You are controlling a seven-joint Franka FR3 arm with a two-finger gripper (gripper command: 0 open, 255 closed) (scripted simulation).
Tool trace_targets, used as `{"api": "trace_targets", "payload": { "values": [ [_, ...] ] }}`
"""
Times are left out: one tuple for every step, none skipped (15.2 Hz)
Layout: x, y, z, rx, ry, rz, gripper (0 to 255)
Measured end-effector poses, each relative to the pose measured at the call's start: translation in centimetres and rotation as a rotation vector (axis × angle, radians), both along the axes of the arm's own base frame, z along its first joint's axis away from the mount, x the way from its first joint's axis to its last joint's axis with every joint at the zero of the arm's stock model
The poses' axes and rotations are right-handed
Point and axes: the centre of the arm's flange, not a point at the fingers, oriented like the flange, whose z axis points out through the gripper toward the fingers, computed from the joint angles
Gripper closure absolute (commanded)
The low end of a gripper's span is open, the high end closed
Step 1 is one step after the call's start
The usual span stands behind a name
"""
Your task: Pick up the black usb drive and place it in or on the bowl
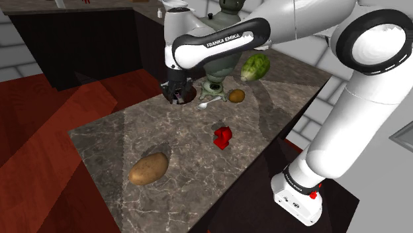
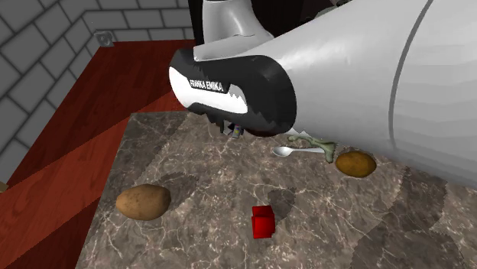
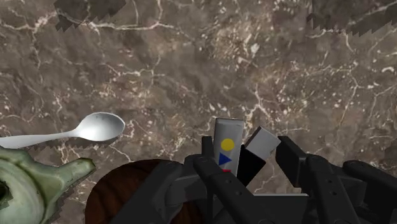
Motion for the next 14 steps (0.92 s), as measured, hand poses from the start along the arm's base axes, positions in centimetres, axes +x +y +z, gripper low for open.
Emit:
{"api": "trace_targets", "payload": {
  "values": [
    [1.1,-0.6,-0.1,0.000,0.000,0.000,255],
    [2.3,-1.3,0.1,0.000,0.000,0.000,255],
    [3.4,-2.1,0.1,0.000,0.000,0.000,255],
    [4.4,-3.0,0.3,0.000,0.000,0.000,255],
    [5.3,-3.7,0.5,0.000,0.000,0.000,255],
    [6.5,-4.3,0.3,0.000,-0.001,0.000,255],
    [7.5,-5.3,0.3,0.000,0.000,0.000,255],
    [8.6,-6.1,0.2,0.000,0.000,0.000,255],
    [9.8,-6.5,0.3,0.000,0.000,0.000,255],
    [10.9,-7.1,0.4,0.001,-0.001,0.004,255],
    [11.8,-7.5,0.5,0.001,-0.001,0.005,255],
    [12.2,-7.8,0.2,0.001,-0.002,0.006,255],
    [12.4,-7.9,-0.1,0.001,-0.002,0.007,255],
    [12.6,-7.9,-0.7,0.001,-0.002,0.007,255]
  ]
}}
